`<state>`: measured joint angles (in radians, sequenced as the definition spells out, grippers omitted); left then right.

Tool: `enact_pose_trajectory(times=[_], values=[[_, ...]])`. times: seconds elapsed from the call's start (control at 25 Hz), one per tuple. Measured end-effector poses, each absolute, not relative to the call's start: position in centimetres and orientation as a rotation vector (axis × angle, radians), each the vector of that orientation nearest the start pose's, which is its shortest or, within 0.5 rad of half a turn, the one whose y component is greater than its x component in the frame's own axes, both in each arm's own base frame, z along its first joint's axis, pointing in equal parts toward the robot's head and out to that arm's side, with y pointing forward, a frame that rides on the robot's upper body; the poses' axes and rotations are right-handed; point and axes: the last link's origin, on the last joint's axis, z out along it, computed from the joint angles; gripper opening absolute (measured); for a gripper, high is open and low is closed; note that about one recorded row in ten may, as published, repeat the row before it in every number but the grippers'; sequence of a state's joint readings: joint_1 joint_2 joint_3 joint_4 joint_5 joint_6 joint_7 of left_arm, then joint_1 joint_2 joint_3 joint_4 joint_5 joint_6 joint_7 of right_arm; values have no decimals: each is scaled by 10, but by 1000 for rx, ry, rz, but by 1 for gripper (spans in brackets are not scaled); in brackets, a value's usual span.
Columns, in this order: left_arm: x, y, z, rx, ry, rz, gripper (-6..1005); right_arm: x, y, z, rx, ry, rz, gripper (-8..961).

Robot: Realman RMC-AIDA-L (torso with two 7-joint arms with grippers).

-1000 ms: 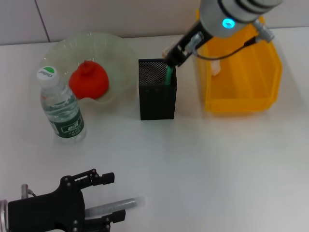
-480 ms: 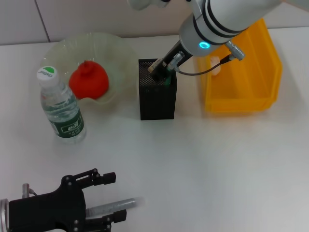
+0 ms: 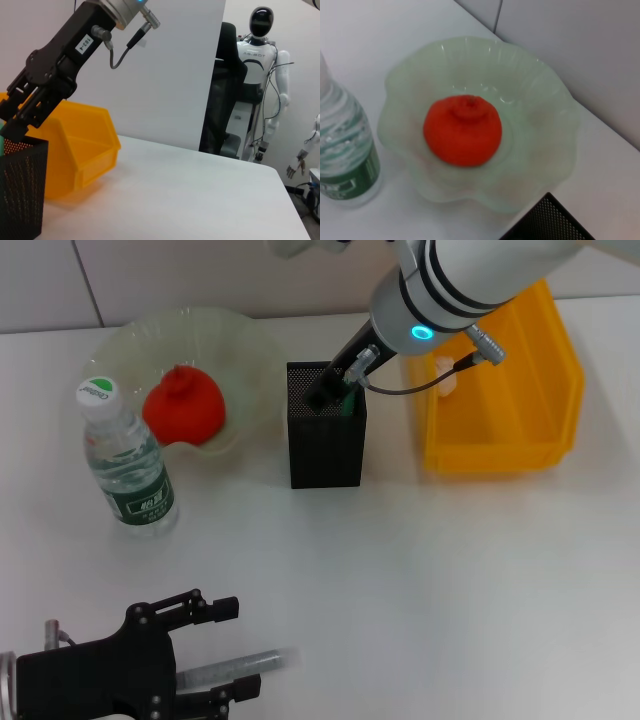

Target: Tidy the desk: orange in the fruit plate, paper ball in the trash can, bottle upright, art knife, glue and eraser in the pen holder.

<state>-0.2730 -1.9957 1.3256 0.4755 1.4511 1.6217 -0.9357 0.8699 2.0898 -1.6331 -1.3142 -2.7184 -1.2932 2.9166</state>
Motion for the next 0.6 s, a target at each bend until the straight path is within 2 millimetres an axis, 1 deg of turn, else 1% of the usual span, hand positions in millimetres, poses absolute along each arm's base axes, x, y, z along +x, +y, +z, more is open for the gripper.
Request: enact_pose_trajectory(times=[0.16, 0.2, 0.24, 0.28, 0.32, 0.36, 0.4, 0.44, 0.48, 0.52, 0.6], values=[[-294, 226, -37, -2866, -352, -905, 792, 65, 396, -35, -2456, 653, -291, 651], [-293, 225, -36, -2864, -347, -918, 792, 63, 393, -27, -2449, 644, -237, 662], [-293, 225, -36, -2864, -347, -918, 792, 63, 393, -27, -2449, 644, -237, 673], [-292, 225, -32, -2854, -337, -943, 792, 64, 386, -14, -2435, 620, -155, 683], [-292, 225, -32, -2854, -337, -943, 792, 64, 386, -14, -2435, 620, -155, 694], [-291, 226, -29, -2846, -332, -959, 792, 66, 380, -4, -2427, 599, -96, 705], [-290, 226, -23, -2831, -322, -990, 791, 70, 366, 11, -2425, 551, 15, 716], [-290, 226, -23, -2831, -322, -990, 791, 70, 366, 11, -2425, 551, 15, 727], [-289, 226, -19, -2820, -310, -1019, 791, 77, 348, 26, -2427, 483, 158, 737], [-287, 227, -13, -2803, -294, -1050, 791, 81, 337, 32, -2423, 437, 232, 748], [-287, 227, -11, -2796, -286, -1062, 791, 96, 322, 39, -2413, 387, 338, 772]])
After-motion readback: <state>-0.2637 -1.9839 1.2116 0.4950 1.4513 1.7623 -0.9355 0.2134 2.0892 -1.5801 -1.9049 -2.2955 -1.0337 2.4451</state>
